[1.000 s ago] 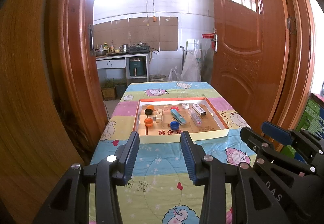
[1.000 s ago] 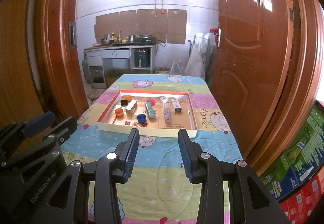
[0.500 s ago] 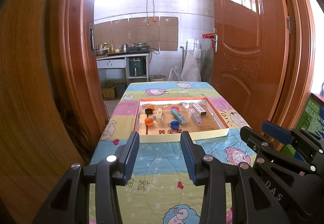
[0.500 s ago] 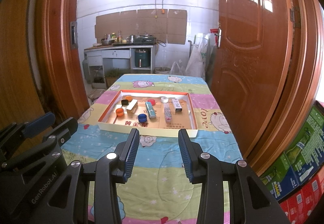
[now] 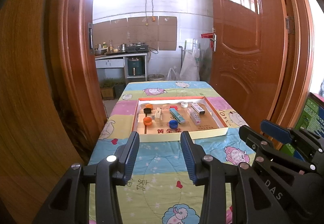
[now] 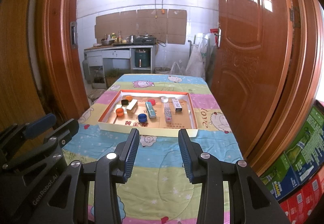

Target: Organize rigid objects

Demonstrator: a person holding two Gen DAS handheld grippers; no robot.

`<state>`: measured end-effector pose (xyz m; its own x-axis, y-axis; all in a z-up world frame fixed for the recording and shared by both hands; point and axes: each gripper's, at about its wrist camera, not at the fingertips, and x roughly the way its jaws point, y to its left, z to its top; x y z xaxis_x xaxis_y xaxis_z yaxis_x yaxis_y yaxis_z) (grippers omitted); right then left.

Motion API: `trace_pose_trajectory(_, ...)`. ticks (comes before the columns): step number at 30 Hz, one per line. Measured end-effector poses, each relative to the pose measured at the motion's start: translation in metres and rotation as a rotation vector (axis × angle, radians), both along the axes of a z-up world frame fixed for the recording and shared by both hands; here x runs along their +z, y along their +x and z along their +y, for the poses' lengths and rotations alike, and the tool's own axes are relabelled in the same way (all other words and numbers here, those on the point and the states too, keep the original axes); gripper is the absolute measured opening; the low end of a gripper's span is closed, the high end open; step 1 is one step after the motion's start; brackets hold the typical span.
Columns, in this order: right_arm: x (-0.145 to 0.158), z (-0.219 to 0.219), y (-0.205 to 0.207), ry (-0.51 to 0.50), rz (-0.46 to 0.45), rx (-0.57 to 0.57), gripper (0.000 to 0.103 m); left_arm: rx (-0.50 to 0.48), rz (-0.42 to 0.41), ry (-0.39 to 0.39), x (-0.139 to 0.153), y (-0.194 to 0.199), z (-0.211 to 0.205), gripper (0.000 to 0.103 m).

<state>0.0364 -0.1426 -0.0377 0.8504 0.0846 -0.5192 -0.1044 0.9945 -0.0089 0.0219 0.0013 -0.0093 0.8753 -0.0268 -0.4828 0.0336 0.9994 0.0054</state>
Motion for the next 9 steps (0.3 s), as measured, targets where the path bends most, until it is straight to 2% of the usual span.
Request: trace_pose_trajectory(9, -0.0013, 0.0006, -0.0007, -0.001, 0.003, 0.001, 0.041, -0.005, 0.003, 0.008, -0.0013, 0.0012, -0.0049, 0.042)
